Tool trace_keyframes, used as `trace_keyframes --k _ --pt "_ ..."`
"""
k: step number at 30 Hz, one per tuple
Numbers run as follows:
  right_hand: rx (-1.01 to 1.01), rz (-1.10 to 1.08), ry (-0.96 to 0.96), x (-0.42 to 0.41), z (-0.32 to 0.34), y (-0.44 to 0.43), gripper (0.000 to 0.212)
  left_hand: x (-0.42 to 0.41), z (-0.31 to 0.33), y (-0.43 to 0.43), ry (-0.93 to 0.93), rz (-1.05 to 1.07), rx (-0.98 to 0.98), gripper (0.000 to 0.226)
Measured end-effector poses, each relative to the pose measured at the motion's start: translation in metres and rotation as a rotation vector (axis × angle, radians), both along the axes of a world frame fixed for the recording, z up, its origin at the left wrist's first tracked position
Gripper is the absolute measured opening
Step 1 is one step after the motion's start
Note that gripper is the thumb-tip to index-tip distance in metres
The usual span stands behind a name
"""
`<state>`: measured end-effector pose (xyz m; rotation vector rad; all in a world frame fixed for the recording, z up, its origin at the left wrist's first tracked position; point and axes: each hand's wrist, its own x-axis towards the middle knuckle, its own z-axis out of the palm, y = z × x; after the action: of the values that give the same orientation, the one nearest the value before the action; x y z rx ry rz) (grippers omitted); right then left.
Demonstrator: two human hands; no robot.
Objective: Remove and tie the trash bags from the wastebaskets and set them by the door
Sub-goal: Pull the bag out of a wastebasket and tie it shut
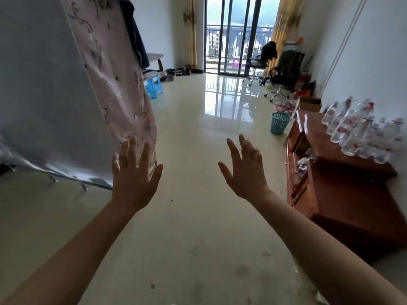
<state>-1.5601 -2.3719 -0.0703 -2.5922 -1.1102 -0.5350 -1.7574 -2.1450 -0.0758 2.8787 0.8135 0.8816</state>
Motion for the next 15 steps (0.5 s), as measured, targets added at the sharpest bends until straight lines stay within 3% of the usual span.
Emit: trace_keyframes --k 7,15 --pt "-0.035 0.042 -0.016 0.108 -0.008 0.143 0.070 0.106 -0.005 0.132 0.012 0.005 -0.043 0.072" --pt "0.000 0.014 0.002 0.241 -0.011 0.237 0.070 0.262 0.003 0.235 0.062 -0.026 -0.048 0.074"
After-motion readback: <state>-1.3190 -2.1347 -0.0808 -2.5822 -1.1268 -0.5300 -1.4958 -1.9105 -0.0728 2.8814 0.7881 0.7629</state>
